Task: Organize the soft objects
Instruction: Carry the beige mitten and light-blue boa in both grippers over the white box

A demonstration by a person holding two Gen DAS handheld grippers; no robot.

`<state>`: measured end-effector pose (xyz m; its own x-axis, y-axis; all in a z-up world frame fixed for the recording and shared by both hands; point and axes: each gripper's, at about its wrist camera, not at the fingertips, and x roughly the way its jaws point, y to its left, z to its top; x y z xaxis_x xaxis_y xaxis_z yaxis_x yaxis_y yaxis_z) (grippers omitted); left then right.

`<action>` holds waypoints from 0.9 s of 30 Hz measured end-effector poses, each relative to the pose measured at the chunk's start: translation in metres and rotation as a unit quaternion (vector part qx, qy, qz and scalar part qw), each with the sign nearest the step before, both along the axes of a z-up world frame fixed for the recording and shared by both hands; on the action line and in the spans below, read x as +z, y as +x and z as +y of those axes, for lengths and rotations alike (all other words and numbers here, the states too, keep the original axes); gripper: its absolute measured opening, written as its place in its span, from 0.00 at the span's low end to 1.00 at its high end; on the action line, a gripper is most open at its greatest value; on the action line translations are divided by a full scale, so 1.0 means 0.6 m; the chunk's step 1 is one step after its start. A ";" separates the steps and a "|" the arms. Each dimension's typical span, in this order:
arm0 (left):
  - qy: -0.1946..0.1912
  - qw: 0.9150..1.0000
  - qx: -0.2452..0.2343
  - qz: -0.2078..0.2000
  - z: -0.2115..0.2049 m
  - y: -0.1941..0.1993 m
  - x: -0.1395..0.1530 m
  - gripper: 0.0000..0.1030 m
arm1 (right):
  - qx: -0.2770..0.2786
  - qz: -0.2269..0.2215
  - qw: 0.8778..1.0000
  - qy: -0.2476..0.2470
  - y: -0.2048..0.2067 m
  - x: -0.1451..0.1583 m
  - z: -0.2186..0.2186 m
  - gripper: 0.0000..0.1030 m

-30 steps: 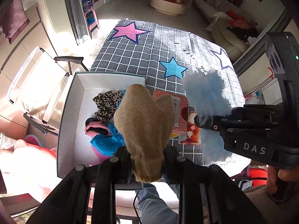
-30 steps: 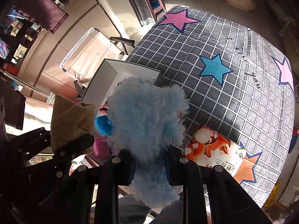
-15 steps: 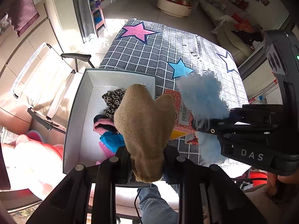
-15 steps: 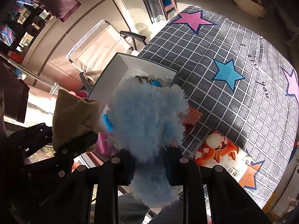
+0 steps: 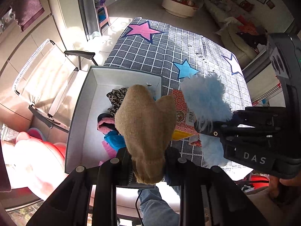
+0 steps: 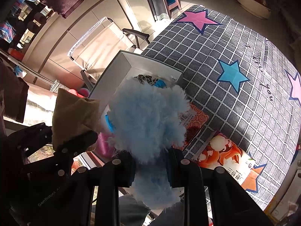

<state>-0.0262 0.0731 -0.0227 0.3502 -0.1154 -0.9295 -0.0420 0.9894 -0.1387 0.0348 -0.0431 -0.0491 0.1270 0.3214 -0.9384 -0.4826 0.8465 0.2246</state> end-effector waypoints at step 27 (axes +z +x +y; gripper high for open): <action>-0.001 1.000 0.014 0.004 0.015 0.001 -0.007 0.27 | 0.010 0.003 1.000 -0.005 0.005 -0.006 0.017 0.26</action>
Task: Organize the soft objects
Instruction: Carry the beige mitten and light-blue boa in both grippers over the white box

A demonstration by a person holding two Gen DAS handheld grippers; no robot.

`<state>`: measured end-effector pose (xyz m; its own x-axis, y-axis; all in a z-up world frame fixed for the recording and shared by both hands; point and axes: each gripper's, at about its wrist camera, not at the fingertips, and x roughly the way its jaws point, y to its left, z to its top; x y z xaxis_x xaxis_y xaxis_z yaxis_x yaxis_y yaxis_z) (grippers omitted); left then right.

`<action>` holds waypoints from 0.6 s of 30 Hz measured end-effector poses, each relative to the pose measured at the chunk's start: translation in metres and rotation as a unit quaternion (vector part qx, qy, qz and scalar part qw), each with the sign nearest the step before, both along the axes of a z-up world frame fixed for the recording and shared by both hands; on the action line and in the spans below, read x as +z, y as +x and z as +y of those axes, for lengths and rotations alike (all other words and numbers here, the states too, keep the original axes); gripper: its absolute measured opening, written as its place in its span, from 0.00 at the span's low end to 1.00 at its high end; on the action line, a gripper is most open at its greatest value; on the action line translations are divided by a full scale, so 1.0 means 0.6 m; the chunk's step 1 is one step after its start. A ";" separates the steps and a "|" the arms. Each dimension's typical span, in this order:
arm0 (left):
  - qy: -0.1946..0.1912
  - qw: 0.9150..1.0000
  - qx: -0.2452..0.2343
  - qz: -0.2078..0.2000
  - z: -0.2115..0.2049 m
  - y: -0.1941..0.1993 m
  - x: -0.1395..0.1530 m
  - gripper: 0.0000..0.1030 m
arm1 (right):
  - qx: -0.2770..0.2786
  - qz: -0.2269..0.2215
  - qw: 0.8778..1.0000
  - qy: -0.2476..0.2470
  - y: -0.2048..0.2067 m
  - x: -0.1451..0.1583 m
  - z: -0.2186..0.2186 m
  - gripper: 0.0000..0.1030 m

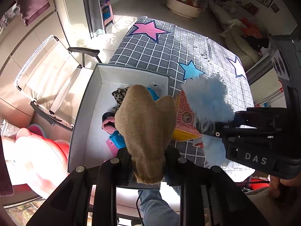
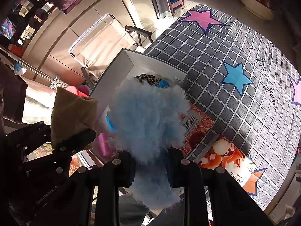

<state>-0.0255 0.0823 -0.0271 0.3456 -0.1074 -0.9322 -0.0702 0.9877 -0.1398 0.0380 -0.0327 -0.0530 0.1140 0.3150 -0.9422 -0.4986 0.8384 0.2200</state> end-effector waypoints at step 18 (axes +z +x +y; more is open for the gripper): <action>-0.006 0.999 0.033 0.006 0.028 0.009 -0.019 0.27 | 0.006 0.003 1.000 -0.004 0.012 -0.007 0.008 0.26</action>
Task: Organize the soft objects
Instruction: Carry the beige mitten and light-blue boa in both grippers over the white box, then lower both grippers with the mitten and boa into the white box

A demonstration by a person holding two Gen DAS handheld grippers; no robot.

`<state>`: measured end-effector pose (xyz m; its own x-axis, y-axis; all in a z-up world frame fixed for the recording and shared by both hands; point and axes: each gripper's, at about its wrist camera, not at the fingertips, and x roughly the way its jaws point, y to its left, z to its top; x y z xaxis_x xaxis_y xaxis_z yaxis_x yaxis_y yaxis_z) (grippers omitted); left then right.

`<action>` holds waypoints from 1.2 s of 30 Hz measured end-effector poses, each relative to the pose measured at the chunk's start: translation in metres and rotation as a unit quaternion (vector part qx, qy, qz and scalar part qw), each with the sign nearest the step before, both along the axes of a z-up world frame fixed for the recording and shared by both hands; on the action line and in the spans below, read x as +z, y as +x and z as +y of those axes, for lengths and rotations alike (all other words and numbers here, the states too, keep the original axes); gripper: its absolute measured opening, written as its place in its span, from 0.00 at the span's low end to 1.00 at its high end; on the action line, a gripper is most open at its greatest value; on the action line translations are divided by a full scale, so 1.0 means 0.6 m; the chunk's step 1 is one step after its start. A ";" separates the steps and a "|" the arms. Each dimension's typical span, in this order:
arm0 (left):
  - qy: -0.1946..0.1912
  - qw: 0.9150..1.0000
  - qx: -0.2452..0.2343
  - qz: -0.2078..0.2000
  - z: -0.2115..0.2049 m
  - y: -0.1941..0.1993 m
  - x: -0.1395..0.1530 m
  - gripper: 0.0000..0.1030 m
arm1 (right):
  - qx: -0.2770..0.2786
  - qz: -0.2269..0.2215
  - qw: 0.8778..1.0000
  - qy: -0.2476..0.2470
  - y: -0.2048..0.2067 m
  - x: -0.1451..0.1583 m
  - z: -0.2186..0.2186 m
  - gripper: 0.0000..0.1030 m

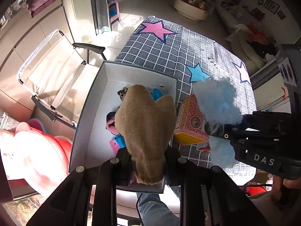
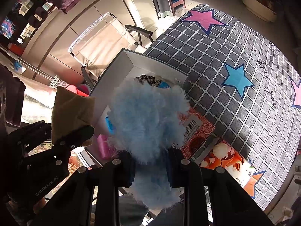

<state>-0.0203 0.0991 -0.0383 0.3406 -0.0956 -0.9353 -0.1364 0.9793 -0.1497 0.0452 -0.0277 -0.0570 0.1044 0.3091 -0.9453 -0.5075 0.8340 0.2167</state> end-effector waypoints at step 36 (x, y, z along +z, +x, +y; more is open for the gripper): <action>0.003 0.993 0.102 0.062 0.076 0.023 -0.086 0.27 | 0.066 0.025 0.997 -0.025 0.048 -0.036 0.109 0.26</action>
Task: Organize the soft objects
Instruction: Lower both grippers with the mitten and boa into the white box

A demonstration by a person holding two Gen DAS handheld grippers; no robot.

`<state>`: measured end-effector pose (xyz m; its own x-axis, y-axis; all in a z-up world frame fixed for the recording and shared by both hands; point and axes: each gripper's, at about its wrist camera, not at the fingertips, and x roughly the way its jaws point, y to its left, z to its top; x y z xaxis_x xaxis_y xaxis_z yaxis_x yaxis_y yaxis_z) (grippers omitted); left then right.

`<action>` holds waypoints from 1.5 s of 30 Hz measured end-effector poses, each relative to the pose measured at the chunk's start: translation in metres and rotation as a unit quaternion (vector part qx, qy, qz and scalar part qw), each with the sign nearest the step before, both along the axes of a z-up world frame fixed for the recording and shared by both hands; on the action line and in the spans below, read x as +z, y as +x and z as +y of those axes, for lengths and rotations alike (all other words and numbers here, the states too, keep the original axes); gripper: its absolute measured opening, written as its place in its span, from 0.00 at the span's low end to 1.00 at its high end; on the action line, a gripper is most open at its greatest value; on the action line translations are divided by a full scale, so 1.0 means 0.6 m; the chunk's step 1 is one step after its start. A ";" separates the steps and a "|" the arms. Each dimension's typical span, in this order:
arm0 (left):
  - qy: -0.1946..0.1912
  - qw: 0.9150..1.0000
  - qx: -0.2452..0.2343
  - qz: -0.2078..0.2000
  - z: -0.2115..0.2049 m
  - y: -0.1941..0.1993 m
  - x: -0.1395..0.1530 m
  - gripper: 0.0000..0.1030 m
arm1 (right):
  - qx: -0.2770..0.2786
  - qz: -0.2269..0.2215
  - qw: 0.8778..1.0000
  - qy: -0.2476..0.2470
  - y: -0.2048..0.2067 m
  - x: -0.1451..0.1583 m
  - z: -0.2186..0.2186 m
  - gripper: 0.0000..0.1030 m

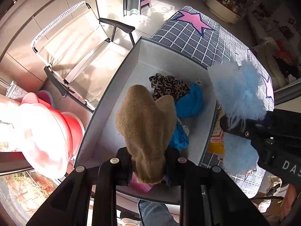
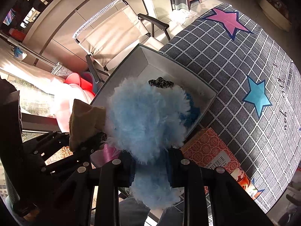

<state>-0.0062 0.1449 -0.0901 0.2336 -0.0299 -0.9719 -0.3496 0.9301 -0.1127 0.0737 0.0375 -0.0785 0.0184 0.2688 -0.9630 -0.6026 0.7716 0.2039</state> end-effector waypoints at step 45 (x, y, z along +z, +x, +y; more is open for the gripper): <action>-0.005 0.999 0.014 0.047 0.011 0.045 -0.063 0.27 | 0.004 0.001 1.000 -0.020 0.047 -0.051 0.030 0.26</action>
<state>0.0211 0.1518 -0.1276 0.1425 -0.0352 -0.9892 -0.3853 0.9186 -0.0882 0.1018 0.0554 -0.1093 0.0153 0.2310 -0.9728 -0.6090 0.7738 0.1742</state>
